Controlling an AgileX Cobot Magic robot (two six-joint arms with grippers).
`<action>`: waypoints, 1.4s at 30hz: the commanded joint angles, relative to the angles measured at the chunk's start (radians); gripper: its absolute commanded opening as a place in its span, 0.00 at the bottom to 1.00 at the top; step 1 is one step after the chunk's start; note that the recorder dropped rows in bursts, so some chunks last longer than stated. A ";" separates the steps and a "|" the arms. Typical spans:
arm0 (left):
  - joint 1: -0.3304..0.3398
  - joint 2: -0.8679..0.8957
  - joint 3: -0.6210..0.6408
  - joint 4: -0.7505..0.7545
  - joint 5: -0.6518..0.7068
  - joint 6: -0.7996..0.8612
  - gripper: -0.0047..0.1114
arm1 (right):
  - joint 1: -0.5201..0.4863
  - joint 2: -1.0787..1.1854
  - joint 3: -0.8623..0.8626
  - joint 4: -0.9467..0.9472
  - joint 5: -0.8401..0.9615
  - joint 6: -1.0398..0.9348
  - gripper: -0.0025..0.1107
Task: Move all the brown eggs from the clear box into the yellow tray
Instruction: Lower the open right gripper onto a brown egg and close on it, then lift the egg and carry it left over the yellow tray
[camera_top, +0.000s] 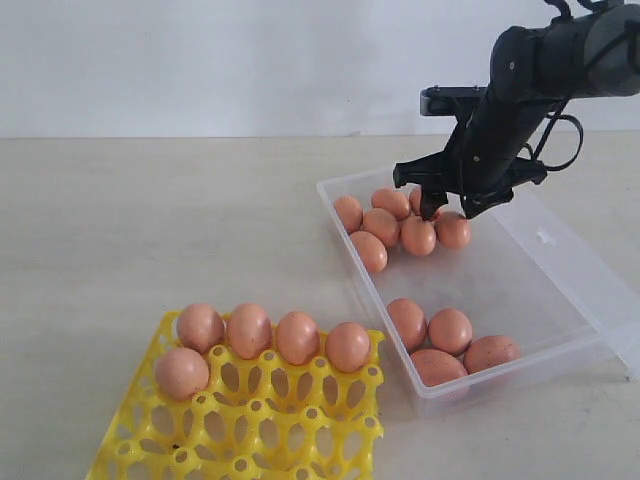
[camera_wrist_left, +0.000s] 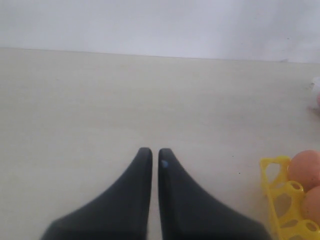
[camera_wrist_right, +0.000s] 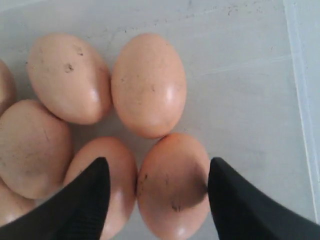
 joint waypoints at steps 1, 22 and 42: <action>-0.001 -0.003 0.004 0.000 -0.006 0.004 0.08 | -0.007 0.044 0.003 -0.004 0.018 -0.008 0.48; -0.001 -0.003 0.004 0.000 -0.006 0.004 0.08 | -0.007 0.070 0.003 -0.009 -0.010 -0.027 0.02; -0.001 -0.003 0.004 0.000 -0.006 0.004 0.08 | 0.000 -0.305 0.570 0.010 -0.667 0.107 0.02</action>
